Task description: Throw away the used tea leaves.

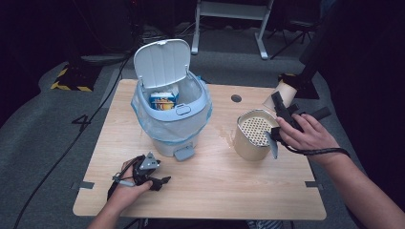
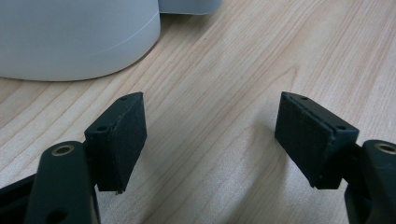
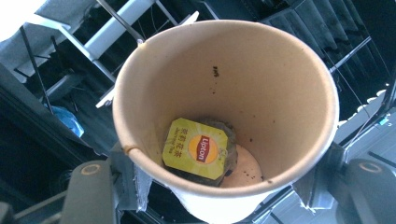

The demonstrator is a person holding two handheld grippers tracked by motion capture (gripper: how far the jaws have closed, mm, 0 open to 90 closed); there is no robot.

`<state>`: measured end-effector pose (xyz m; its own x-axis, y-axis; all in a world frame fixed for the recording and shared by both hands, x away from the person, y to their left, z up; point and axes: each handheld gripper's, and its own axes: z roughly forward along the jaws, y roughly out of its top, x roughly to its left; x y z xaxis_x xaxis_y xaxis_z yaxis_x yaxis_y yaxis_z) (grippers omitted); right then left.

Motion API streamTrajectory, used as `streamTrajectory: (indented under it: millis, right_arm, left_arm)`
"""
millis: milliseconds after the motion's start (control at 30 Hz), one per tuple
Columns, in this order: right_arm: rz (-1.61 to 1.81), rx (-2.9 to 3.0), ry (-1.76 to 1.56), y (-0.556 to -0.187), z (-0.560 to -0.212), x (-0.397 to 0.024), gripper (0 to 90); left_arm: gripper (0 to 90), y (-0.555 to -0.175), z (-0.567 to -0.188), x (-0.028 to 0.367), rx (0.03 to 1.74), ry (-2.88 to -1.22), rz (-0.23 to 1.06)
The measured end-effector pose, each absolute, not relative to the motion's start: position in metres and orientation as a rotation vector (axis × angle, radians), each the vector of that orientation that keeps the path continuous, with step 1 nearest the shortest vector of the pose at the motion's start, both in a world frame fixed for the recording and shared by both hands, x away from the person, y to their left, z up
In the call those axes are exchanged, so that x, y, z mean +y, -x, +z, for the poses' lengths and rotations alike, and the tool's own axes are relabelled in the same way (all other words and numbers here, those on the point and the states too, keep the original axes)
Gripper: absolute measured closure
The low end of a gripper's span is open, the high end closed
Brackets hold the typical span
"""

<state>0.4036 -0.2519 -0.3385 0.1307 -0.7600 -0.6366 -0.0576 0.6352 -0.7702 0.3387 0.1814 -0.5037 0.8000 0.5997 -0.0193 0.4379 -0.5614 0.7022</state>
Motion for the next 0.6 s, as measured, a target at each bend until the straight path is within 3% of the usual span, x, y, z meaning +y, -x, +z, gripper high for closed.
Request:
streamTrajectory:
  millis: [600]
  right_arm:
    - [-0.692, 1.335, 0.83, -0.408, -0.345, -0.239, 36.9]
  left_arm:
    - [25.4, -0.339, -0.504, 0.181, 0.764, -2.254, 0.286]
